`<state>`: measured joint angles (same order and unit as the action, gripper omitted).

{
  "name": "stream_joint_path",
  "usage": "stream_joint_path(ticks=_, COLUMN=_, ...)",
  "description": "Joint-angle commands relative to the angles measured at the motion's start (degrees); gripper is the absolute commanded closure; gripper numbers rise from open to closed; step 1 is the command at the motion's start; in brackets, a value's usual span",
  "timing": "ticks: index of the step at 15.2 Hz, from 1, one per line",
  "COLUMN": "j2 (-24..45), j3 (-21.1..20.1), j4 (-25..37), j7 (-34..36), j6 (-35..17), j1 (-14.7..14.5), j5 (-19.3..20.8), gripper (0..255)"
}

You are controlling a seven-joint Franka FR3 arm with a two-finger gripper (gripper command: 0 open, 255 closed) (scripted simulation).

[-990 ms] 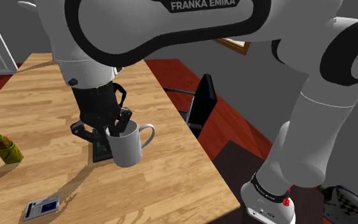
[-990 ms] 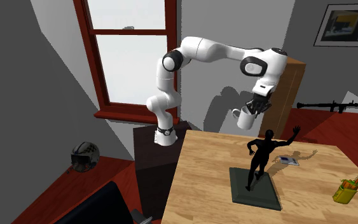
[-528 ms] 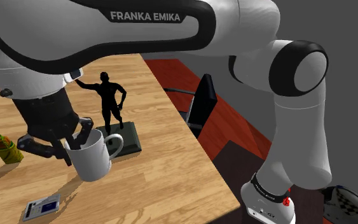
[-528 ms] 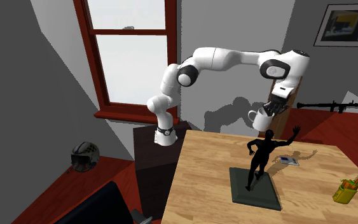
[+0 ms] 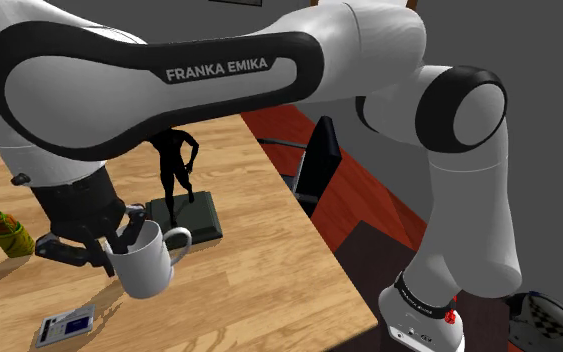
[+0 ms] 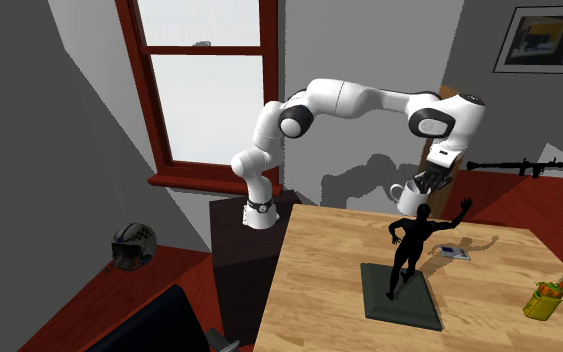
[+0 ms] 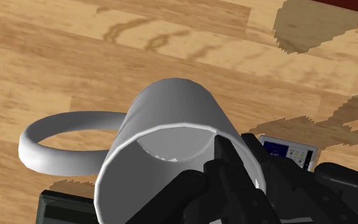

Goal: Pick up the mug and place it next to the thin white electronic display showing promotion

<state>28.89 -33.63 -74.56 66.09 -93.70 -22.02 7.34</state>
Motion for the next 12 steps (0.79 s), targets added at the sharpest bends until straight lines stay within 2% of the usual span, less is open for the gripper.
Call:
stream_joint_path(ticks=1, j2=-0.02, j3=0.05, j4=-1.66, j7=-0.03, j6=-1.63, j1=0.21, j5=0.01, gripper=255)
stream_joint_path(ticks=12, j2=0.95, j3=0.54, j4=-8.9, j7=-0.23, j6=-9.58, j1=0.93, j5=0.6, gripper=255)
